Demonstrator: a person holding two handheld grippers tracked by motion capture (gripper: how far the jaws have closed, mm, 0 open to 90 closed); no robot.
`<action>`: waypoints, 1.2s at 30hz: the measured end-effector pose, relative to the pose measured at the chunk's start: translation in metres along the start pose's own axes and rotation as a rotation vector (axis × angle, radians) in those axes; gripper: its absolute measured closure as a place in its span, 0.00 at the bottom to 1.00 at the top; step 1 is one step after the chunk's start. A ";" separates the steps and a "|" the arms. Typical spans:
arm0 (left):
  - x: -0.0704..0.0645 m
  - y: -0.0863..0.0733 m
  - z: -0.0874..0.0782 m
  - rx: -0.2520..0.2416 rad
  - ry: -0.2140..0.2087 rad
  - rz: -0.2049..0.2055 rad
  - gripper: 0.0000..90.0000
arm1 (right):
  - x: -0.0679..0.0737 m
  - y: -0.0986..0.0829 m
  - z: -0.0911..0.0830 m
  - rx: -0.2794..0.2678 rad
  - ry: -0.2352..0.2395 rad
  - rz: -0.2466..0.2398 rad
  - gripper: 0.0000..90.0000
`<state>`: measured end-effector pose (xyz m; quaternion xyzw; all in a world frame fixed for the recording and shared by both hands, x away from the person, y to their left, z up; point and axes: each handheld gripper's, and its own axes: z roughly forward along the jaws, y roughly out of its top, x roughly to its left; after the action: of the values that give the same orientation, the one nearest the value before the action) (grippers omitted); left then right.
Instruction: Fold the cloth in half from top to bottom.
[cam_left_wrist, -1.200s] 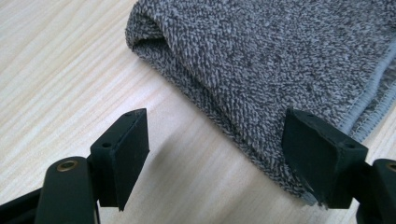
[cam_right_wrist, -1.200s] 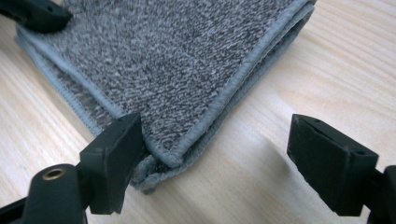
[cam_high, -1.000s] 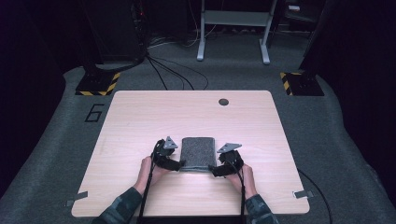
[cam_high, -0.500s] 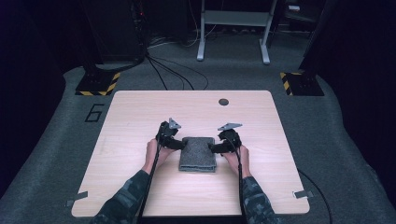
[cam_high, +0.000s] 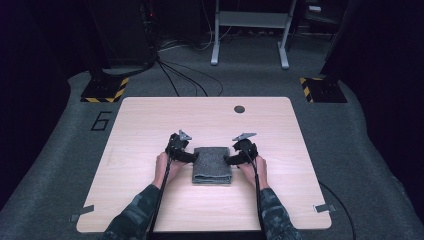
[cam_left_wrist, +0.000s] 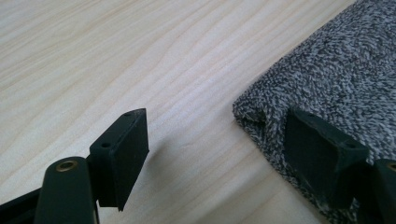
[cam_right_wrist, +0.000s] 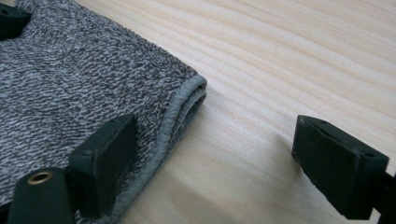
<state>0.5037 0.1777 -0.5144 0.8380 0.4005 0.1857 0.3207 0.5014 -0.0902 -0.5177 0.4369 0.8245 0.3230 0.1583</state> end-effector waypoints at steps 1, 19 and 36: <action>0.001 0.000 0.000 -0.002 -0.002 -0.003 0.25 | 0.000 0.000 0.000 0.001 0.001 0.002 0.15; -0.005 -0.010 -0.053 -0.090 -0.014 -0.003 0.13 | -0.007 -0.014 -0.054 -0.064 0.017 0.030 0.06; 0.003 -0.090 -0.104 -0.064 0.057 -0.018 0.12 | -0.020 -0.099 -0.106 -0.092 -0.093 0.071 0.07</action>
<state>0.3964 0.2630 -0.5003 0.8181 0.4106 0.2193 0.3377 0.3940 -0.1890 -0.5056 0.4725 0.7846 0.3453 0.2048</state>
